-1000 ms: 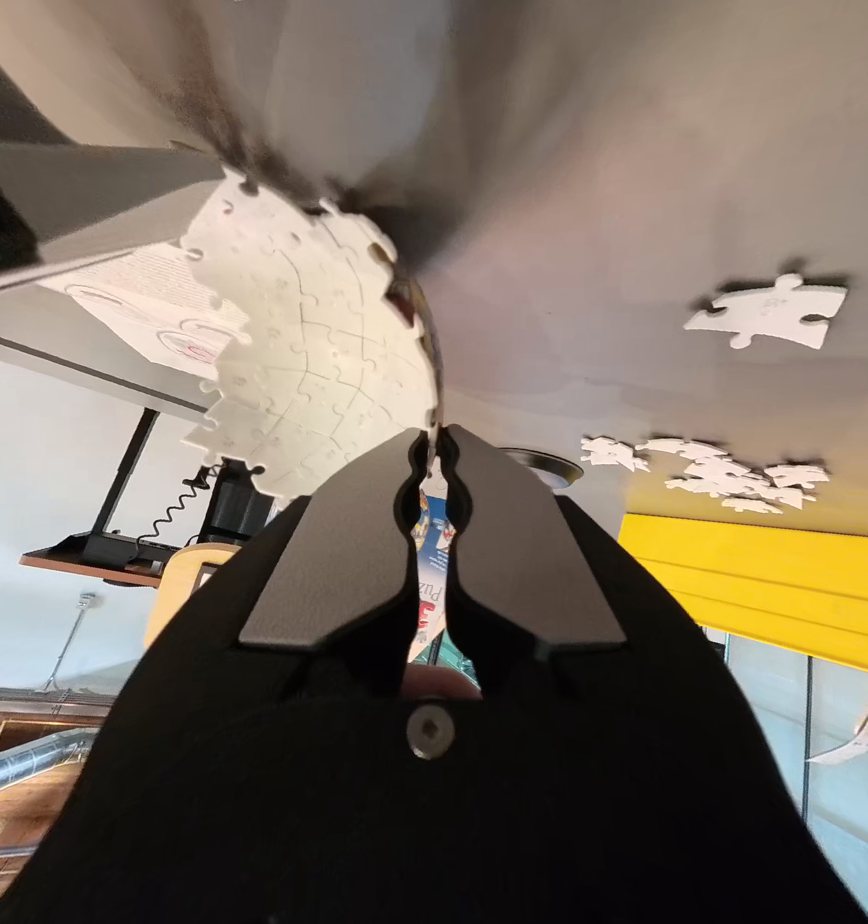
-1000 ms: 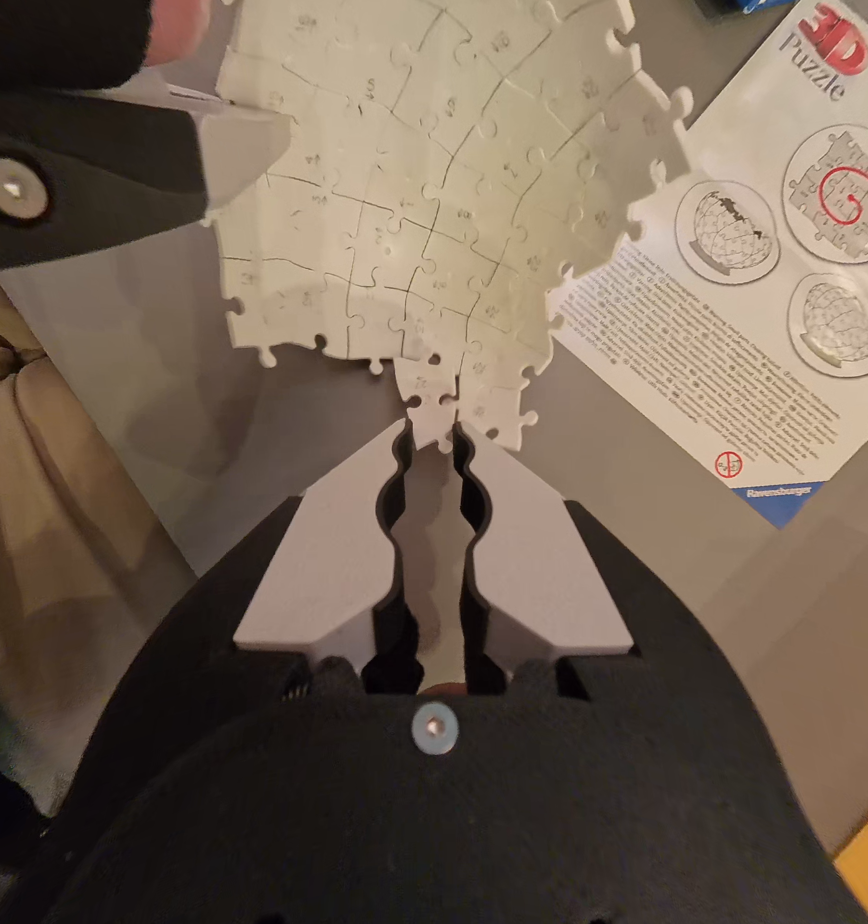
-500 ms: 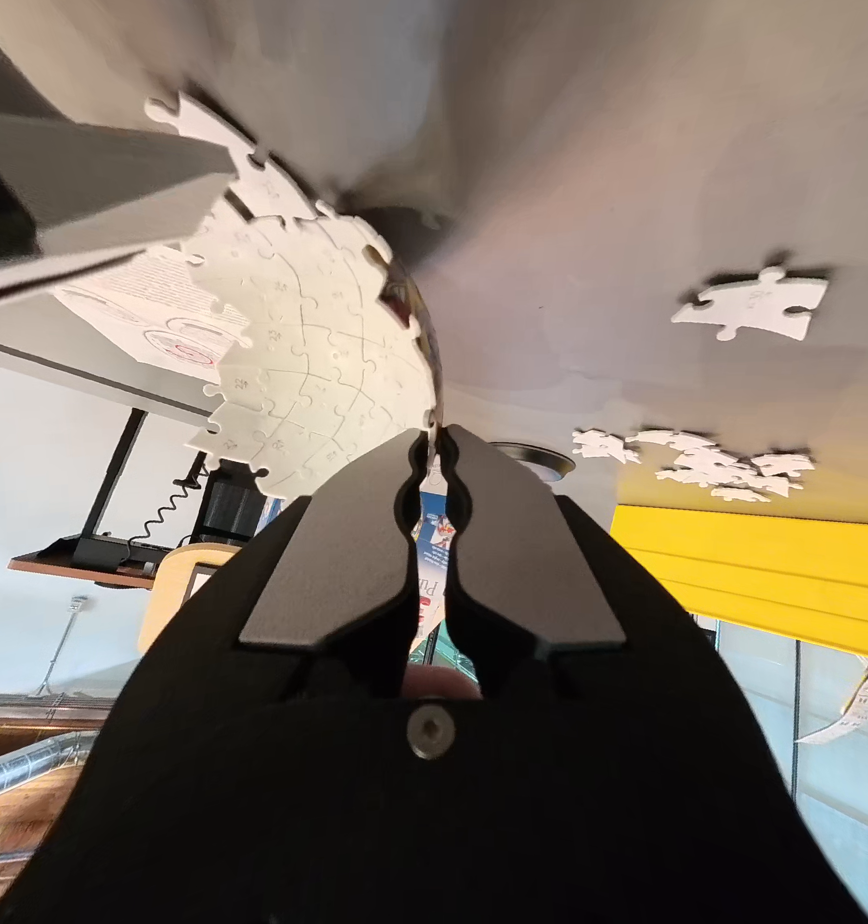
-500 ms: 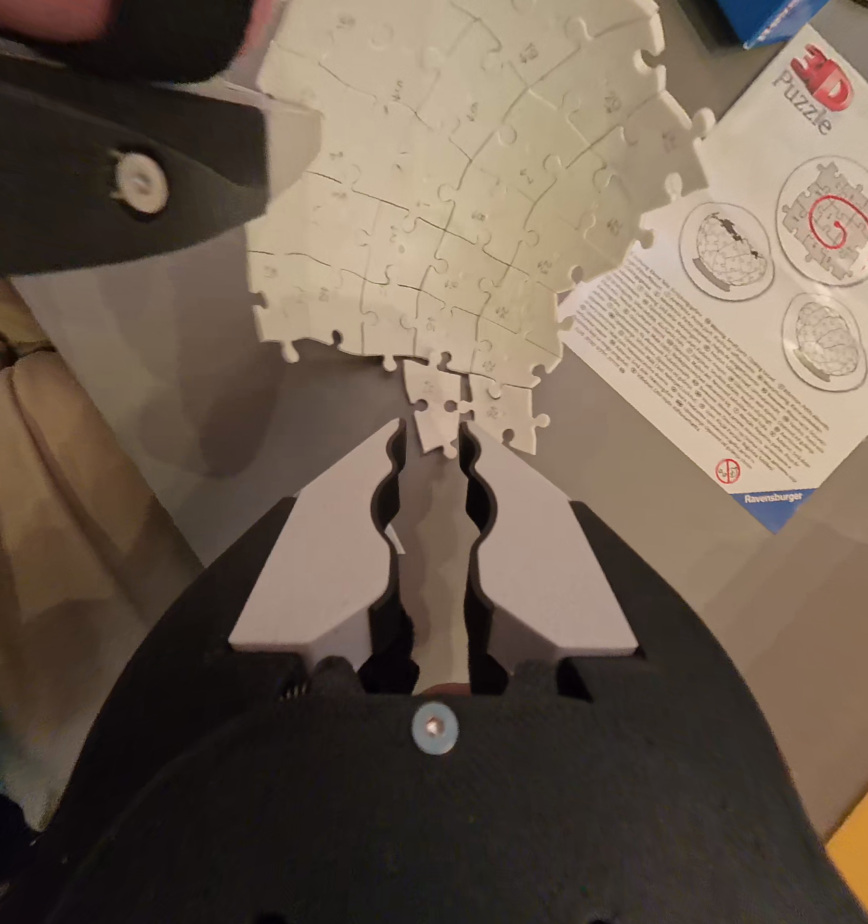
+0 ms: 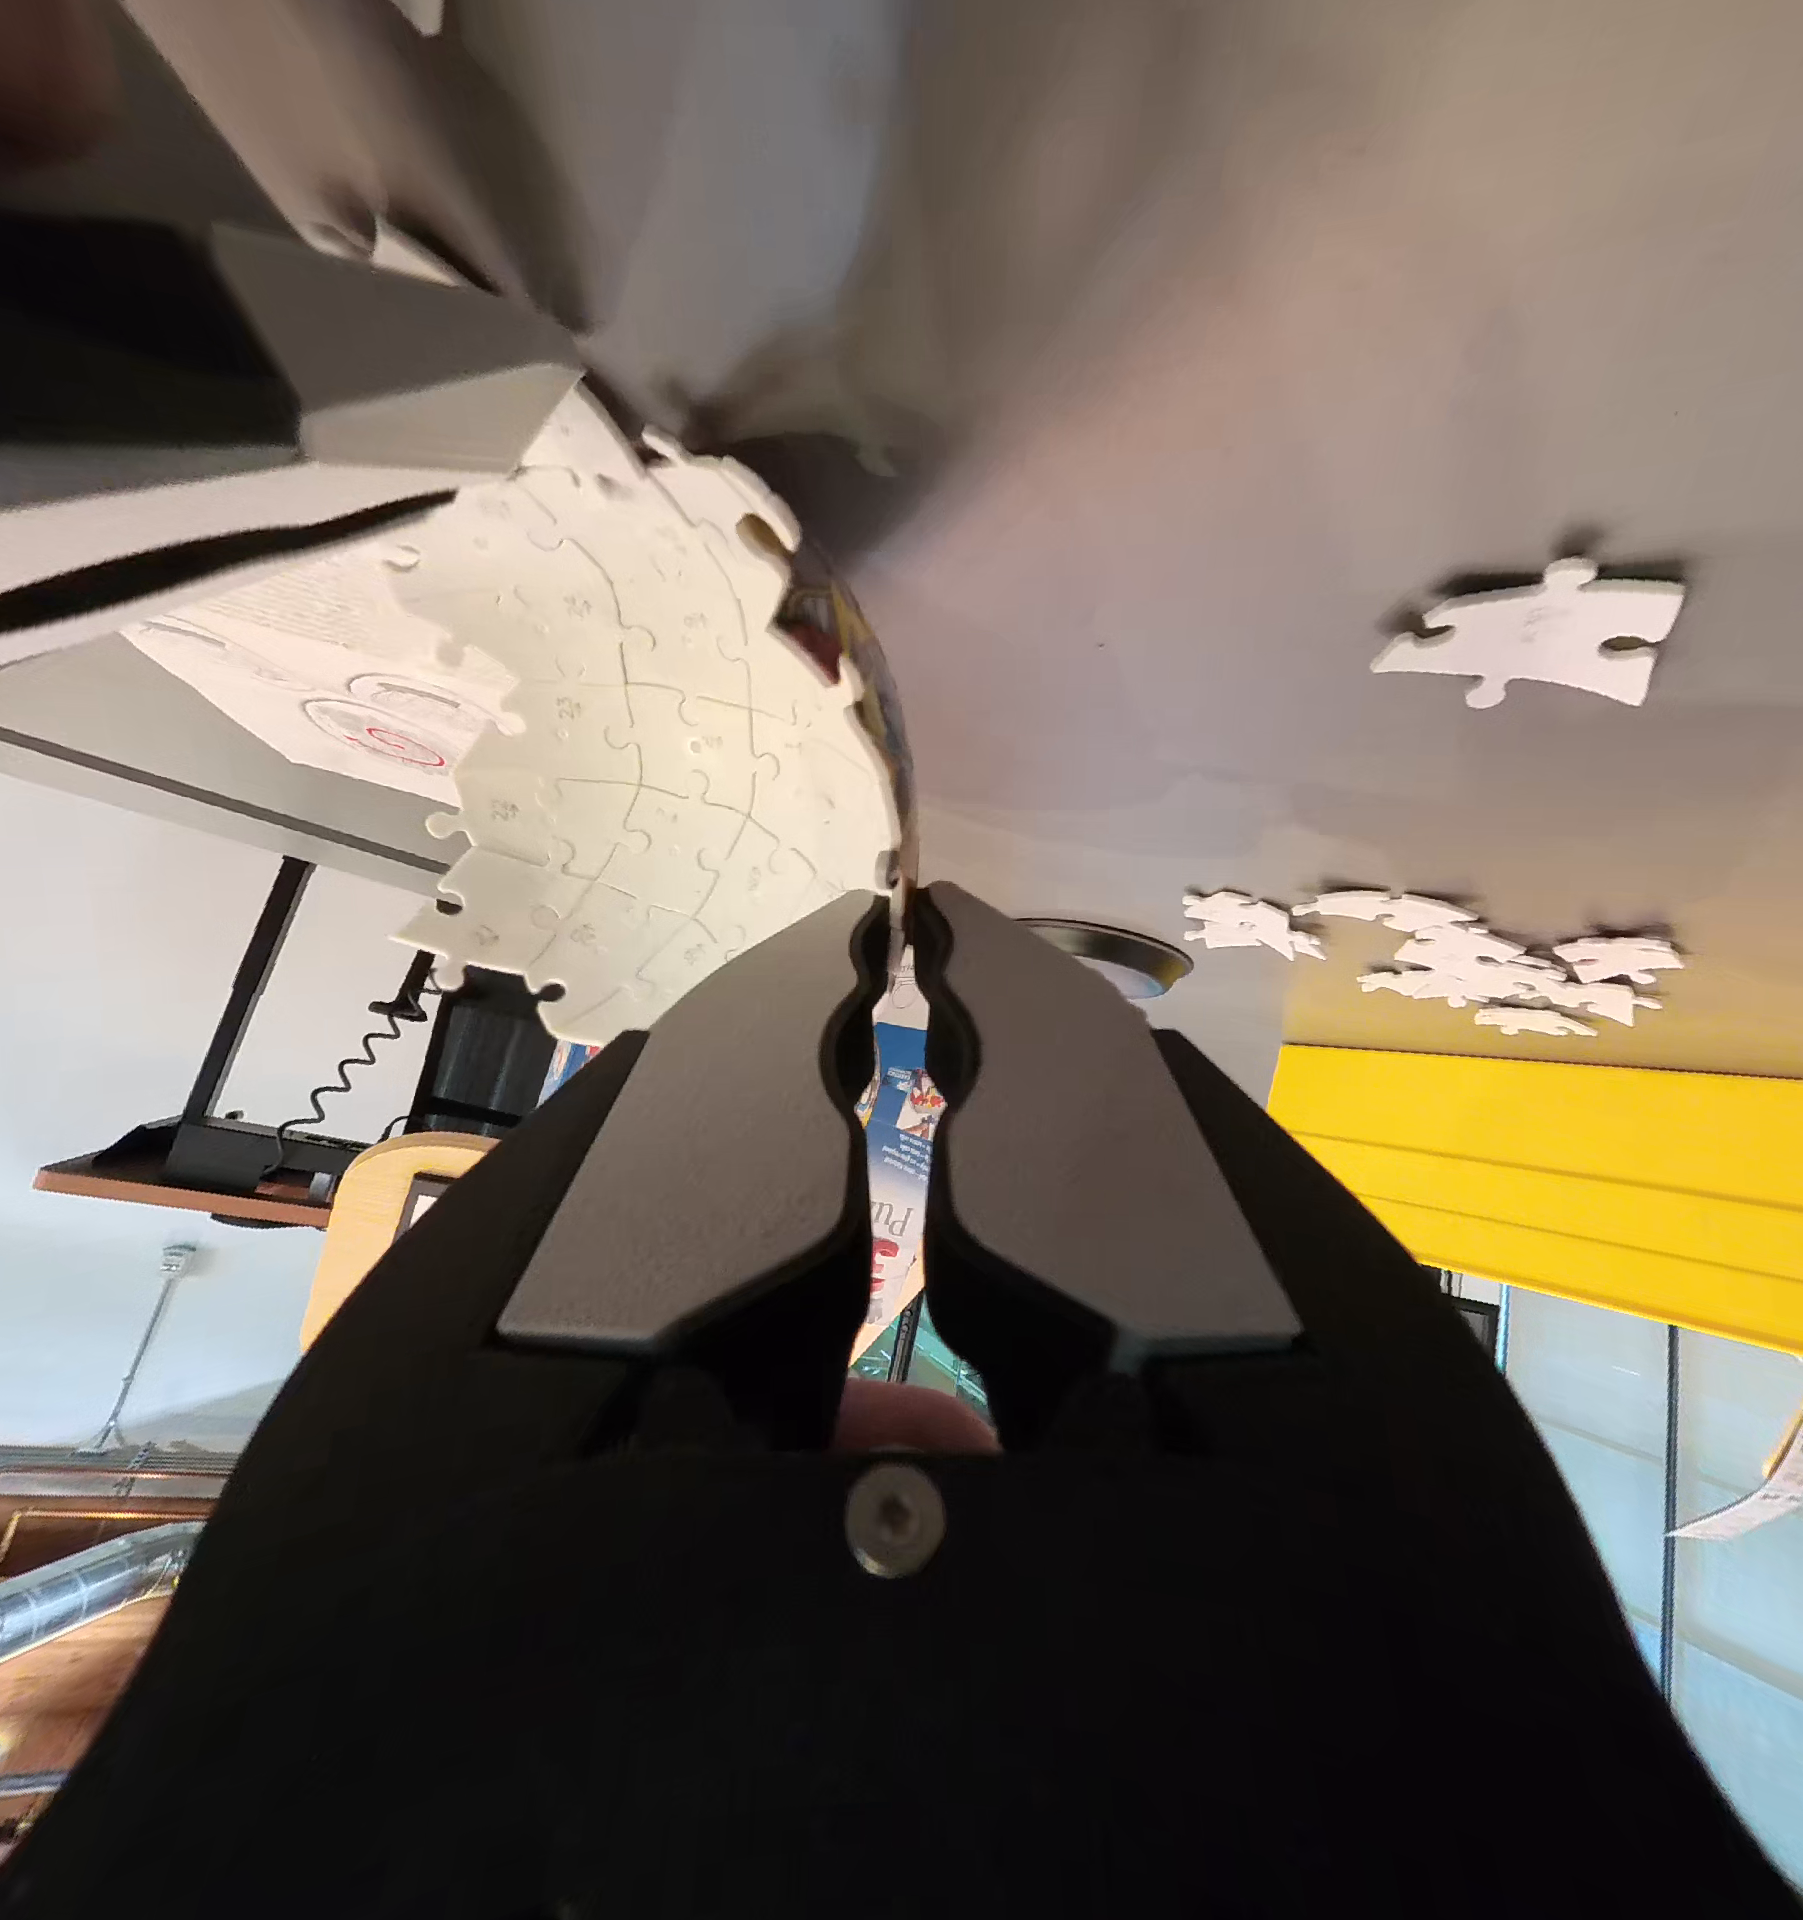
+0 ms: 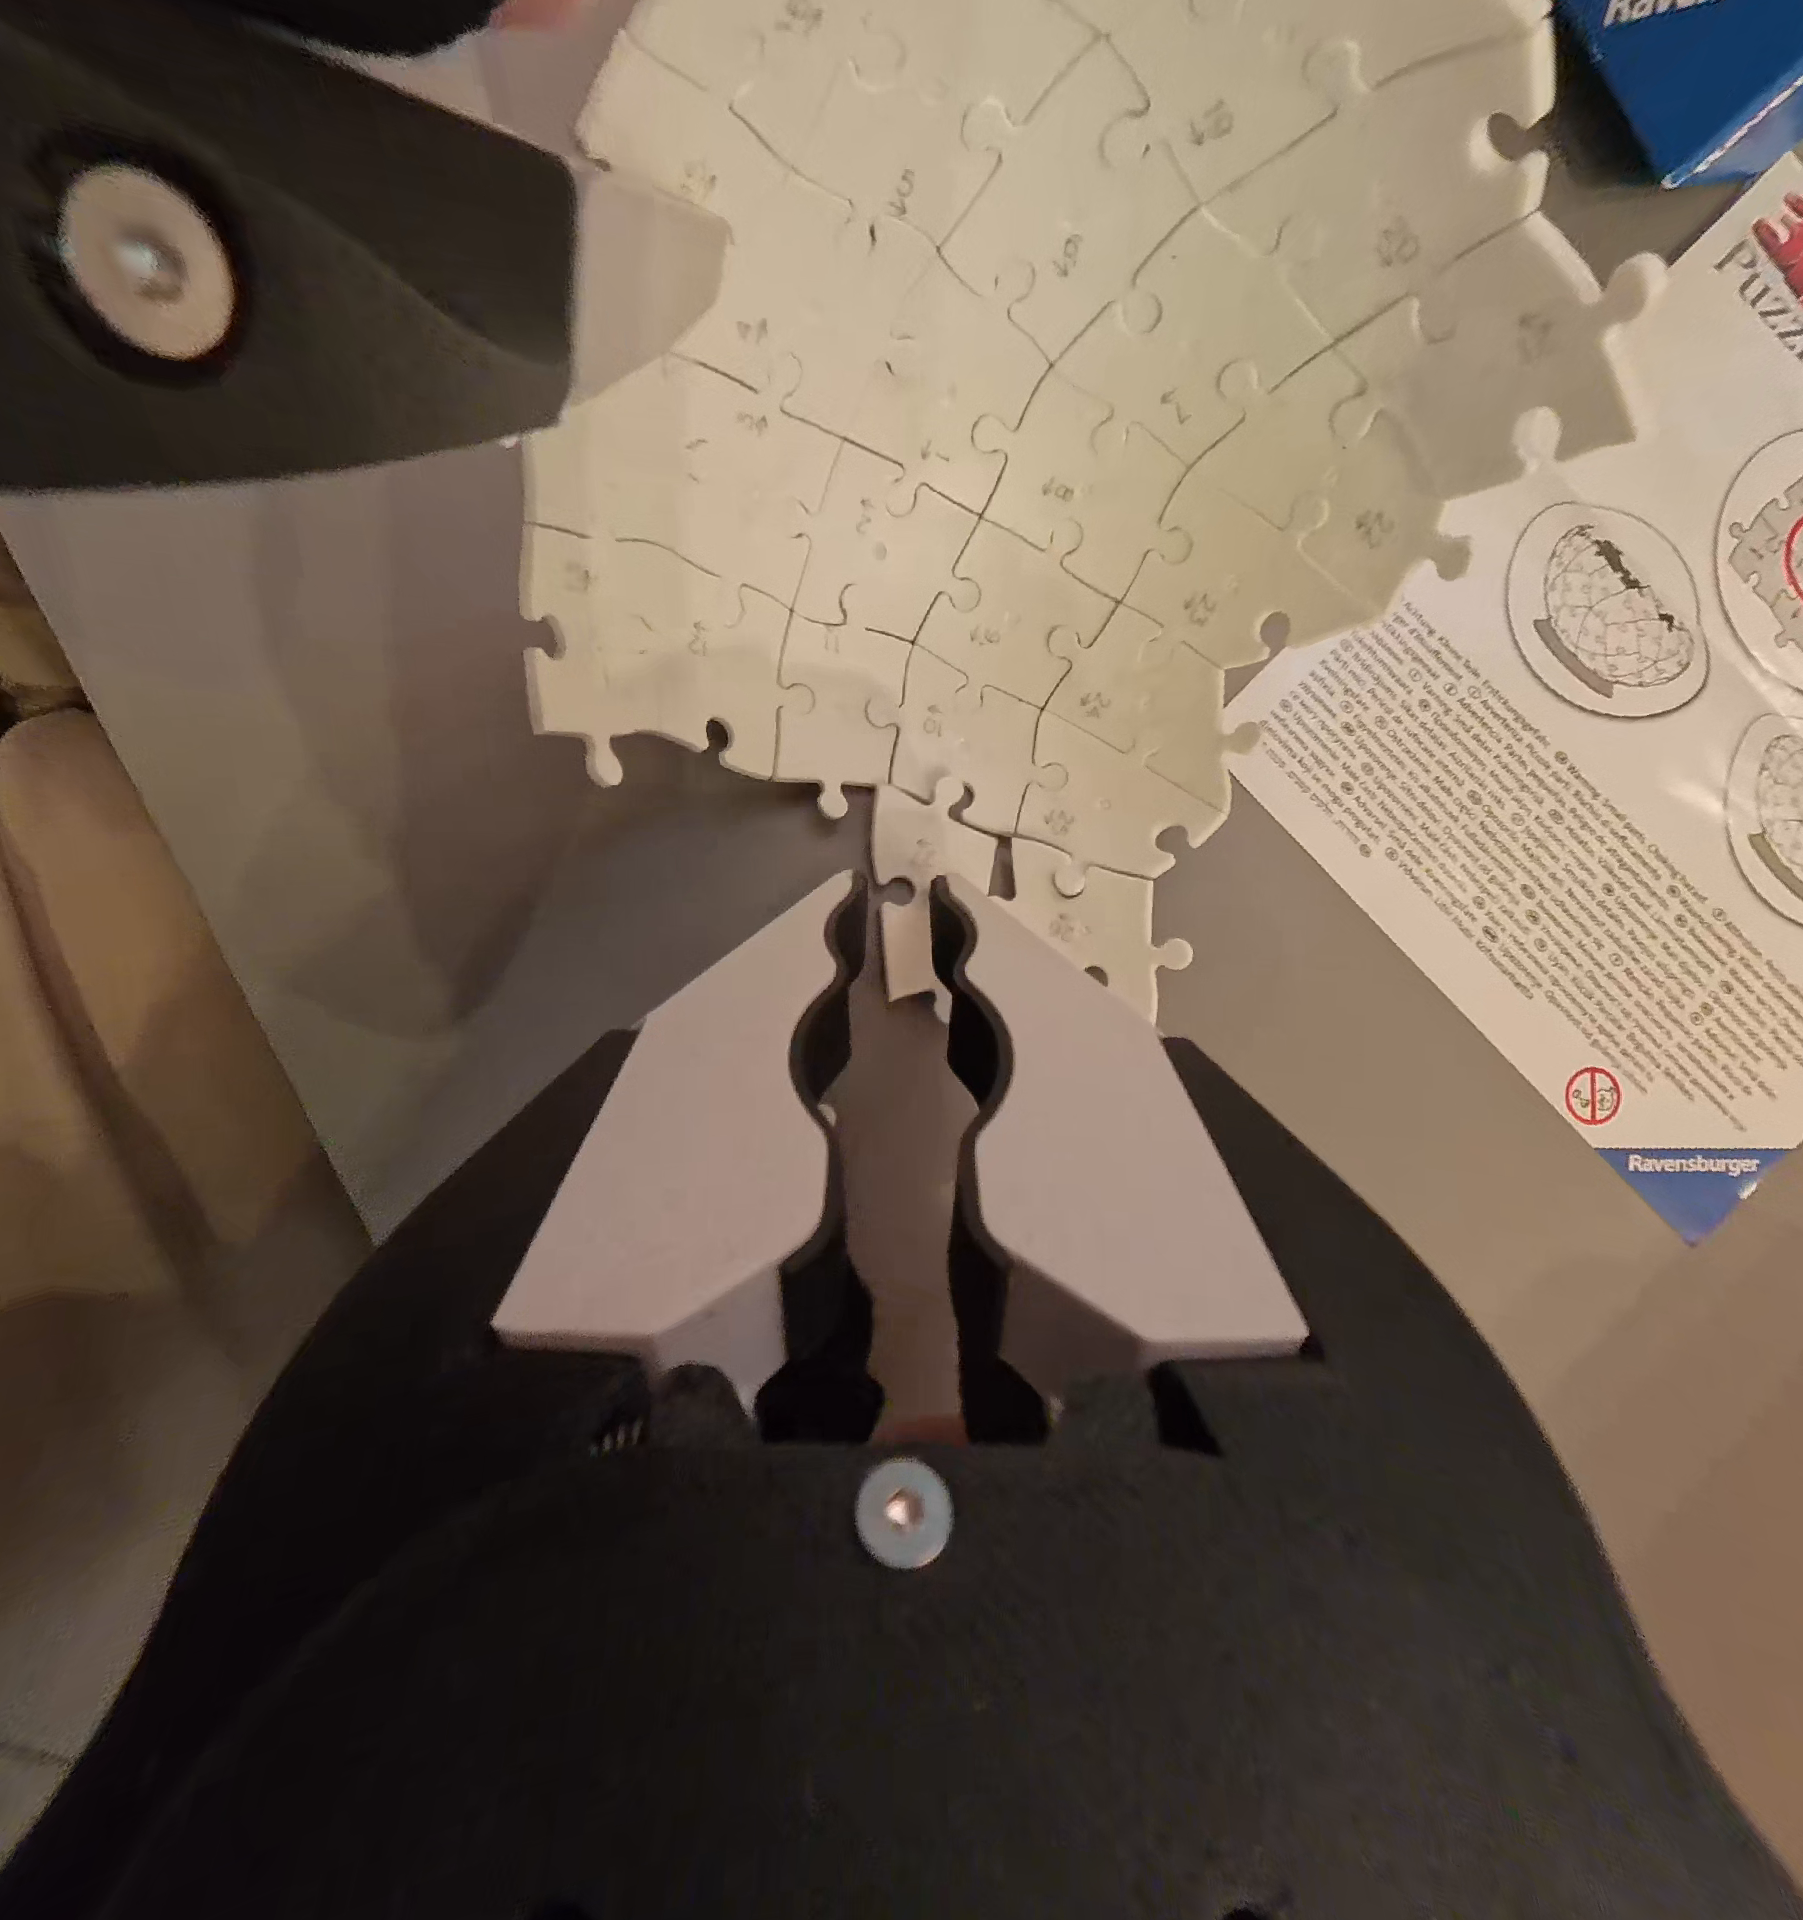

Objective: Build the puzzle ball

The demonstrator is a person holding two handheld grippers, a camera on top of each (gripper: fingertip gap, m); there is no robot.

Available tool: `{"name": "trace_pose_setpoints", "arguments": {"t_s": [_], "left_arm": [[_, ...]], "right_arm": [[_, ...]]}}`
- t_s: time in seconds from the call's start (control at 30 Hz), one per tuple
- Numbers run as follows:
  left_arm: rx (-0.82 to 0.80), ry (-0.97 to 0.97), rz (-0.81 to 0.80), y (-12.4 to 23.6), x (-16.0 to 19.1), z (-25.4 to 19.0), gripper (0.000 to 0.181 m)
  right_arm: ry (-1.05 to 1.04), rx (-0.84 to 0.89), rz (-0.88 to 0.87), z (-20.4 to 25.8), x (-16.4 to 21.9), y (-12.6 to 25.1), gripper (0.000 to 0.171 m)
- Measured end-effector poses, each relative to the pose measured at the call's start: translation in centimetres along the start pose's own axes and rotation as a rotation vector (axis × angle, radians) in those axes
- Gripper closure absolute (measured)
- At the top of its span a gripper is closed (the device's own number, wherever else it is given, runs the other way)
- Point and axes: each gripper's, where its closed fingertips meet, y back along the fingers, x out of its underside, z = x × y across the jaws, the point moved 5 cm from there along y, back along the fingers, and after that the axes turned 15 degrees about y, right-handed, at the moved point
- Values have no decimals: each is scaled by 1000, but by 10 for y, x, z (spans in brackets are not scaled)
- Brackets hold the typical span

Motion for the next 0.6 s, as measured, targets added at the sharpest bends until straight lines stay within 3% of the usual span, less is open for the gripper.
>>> {"name": "trace_pose_setpoints", "arguments": {"t_s": [0.6], "left_arm": [[25, -29, 0, 0, 0, -4, 178]], "right_arm": [[38, 38, -21, -6, -1, -1, 164]]}}
